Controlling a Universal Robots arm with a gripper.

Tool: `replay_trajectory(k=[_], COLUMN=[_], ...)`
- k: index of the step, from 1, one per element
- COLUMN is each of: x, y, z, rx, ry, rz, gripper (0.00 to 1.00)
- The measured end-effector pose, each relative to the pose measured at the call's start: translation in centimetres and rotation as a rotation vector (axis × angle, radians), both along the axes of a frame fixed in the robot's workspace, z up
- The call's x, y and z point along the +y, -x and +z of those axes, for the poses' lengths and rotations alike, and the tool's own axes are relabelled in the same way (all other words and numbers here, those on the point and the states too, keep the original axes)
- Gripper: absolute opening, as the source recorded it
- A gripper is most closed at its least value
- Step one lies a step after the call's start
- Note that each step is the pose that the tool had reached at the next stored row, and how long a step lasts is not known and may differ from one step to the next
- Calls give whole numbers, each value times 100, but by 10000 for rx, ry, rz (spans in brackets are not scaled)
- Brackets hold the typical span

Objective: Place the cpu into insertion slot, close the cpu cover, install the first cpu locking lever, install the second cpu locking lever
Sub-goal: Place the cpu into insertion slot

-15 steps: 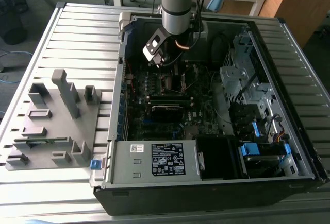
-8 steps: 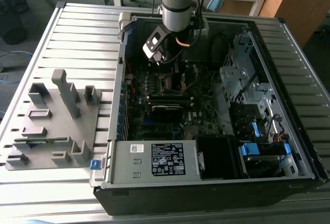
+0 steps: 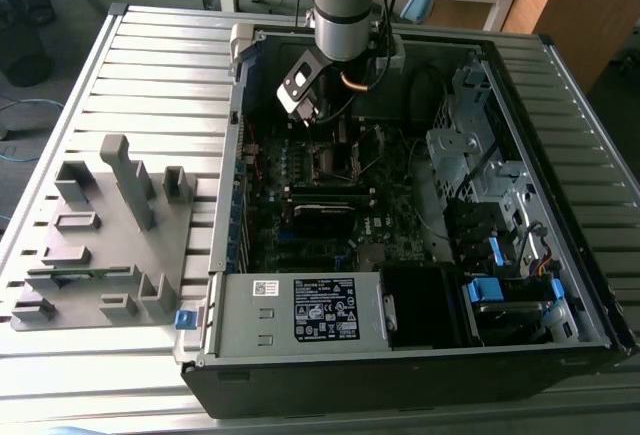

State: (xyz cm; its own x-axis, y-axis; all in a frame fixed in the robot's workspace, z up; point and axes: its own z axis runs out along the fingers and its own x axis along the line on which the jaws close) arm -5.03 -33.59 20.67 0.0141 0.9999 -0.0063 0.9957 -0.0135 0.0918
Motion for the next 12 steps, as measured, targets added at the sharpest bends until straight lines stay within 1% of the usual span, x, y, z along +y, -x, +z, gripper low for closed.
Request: replay_trajectory(k=[1,2,3,4,6,7,9,10,11,12], x=[0,0,0,0,0,0,0,0,0,0], y=[0,0,0,0,0,0,0,0,0,0], z=[0,0,0,0,1,1,1,1,1,1], rx=[0,0,0,0,0,0,0,0,0,0], ry=[0,0,1,0,0,0,0,0,0,0], rz=[0,0,0,0,1,0,0,0,0,0], gripper=[47,47,41,41,29,29,18,18,12,11])
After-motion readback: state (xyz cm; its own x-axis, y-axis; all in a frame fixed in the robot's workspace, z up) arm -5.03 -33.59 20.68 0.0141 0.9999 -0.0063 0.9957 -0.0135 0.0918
